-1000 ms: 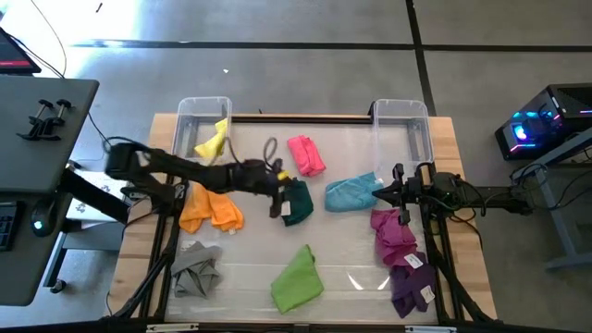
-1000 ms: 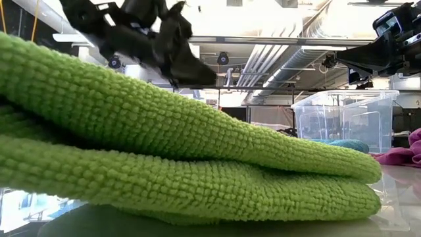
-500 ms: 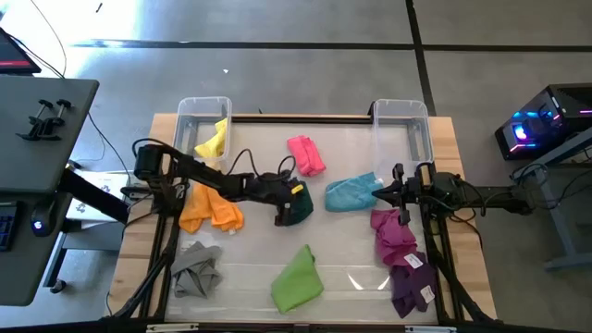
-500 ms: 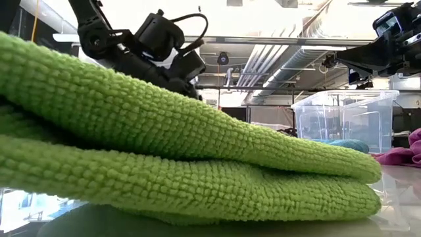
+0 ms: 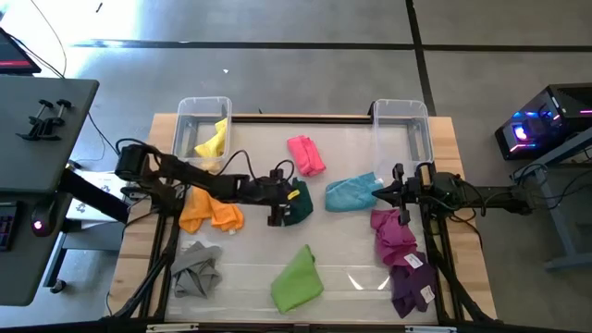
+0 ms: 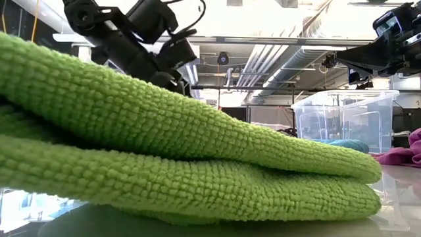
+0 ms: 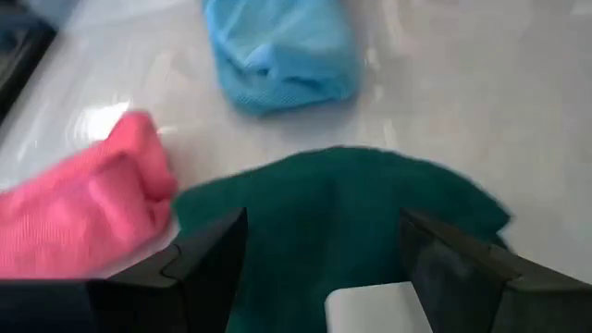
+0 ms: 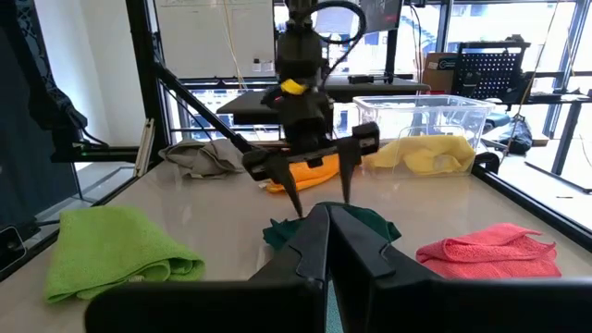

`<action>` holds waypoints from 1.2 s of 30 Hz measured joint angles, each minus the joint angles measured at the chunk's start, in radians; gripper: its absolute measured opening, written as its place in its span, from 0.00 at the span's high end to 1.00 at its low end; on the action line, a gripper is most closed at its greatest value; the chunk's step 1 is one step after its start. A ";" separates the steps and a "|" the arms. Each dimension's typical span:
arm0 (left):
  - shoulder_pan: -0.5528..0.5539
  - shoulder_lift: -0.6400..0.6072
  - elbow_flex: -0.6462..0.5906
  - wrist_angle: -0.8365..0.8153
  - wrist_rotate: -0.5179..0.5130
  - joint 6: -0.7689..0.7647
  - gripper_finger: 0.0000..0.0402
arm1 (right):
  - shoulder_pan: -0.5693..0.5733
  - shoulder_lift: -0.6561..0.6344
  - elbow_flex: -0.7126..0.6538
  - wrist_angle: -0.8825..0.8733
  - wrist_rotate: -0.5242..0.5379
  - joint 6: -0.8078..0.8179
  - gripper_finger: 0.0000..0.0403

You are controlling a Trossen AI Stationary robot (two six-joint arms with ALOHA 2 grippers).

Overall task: Sort towels by color in basket
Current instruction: Put the dark green towel into the right transparent bin

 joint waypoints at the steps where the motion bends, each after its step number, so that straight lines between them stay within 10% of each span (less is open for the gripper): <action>1: 0.006 0.005 0.000 -0.003 0.000 -0.015 0.34 | 0.000 0.000 0.000 0.000 0.000 0.000 1.00; 12: 0.017 0.139 -0.035 0.063 0.003 -0.010 0.41 | 0.000 0.000 0.000 0.000 0.000 0.000 1.00; 25: 0.003 0.148 -0.041 0.156 0.000 0.065 0.97 | 0.000 0.000 0.000 0.000 0.000 0.000 1.00; 36: -0.060 0.025 -0.041 0.215 0.004 0.103 0.95 | 0.000 0.000 0.000 0.000 0.000 0.000 1.00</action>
